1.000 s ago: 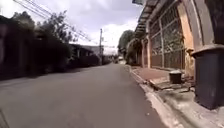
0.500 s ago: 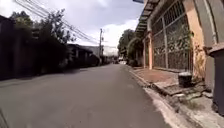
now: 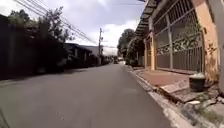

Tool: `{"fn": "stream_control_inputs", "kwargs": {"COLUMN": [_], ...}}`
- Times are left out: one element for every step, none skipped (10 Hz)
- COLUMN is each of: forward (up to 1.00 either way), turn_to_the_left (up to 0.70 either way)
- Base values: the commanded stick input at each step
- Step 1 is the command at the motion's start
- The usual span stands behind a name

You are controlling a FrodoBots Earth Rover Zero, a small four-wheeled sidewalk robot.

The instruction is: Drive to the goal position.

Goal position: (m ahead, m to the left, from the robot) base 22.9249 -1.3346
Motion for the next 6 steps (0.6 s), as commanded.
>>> {"fn": "stream_control_inputs", "kwargs": {"forward": [0.7, 0.7, 0.7, 0.7, 0.7, 0.7], "turn_to_the_left": [0.01, 0.01, 0.01, 0.01, 0.01, 0.01]}}
